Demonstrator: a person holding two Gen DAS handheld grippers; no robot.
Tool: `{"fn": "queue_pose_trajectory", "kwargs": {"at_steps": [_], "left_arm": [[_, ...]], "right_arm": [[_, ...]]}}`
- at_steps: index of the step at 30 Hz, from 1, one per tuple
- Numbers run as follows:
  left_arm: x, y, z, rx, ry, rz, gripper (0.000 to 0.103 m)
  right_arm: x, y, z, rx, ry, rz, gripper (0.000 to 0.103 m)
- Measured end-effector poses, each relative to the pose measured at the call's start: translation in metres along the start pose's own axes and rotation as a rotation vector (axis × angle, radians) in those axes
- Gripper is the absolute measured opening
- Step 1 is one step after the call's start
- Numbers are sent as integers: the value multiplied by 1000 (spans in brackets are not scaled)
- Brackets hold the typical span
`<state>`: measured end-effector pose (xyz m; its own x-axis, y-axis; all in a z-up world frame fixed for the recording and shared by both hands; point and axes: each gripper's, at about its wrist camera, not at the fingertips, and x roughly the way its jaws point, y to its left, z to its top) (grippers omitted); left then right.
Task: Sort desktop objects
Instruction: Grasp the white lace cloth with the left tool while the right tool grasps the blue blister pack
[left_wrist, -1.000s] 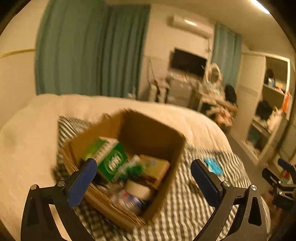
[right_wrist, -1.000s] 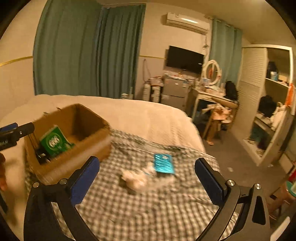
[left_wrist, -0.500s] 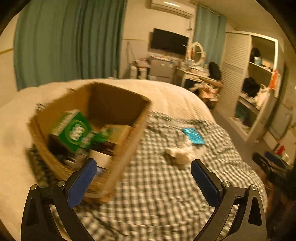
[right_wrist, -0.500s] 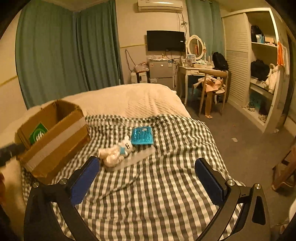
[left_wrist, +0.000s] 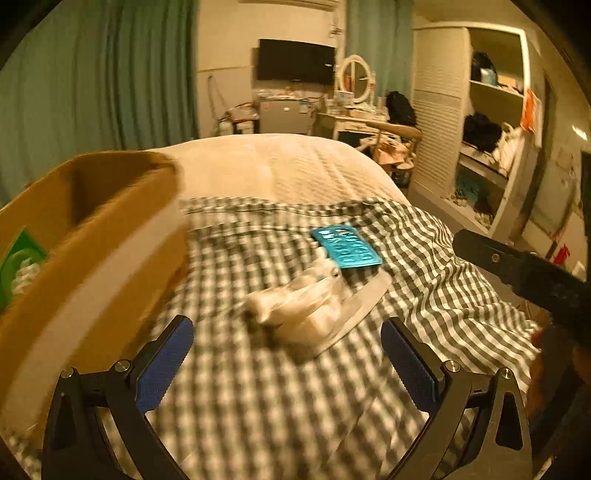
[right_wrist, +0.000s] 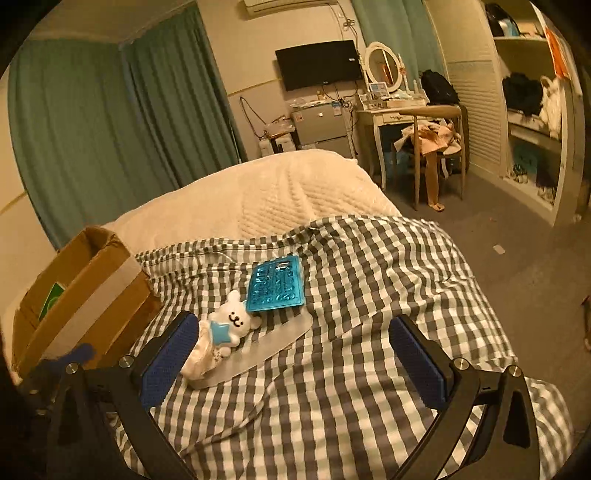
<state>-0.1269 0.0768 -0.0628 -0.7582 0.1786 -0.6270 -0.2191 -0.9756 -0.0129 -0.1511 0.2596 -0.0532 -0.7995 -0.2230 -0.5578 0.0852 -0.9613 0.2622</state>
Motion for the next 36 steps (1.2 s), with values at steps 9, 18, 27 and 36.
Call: {"fn": "queue_pose_trajectory", "kwargs": {"at_steps": [9, 18, 27, 36], "left_arm": [[80, 16, -11, -150, 135, -58, 32], [44, 43, -4, -203, 5, 56, 18], [55, 63, 4, -260, -16, 133, 19], [80, 86, -24, -396, 36, 113, 19]], "right_arm": [[12, -16, 4, 70, -15, 56, 103], [45, -18, -7, 11, 51, 12, 103], [109, 31, 11, -215, 107, -7, 102], [176, 39, 10, -159, 162, -32, 102]]}}
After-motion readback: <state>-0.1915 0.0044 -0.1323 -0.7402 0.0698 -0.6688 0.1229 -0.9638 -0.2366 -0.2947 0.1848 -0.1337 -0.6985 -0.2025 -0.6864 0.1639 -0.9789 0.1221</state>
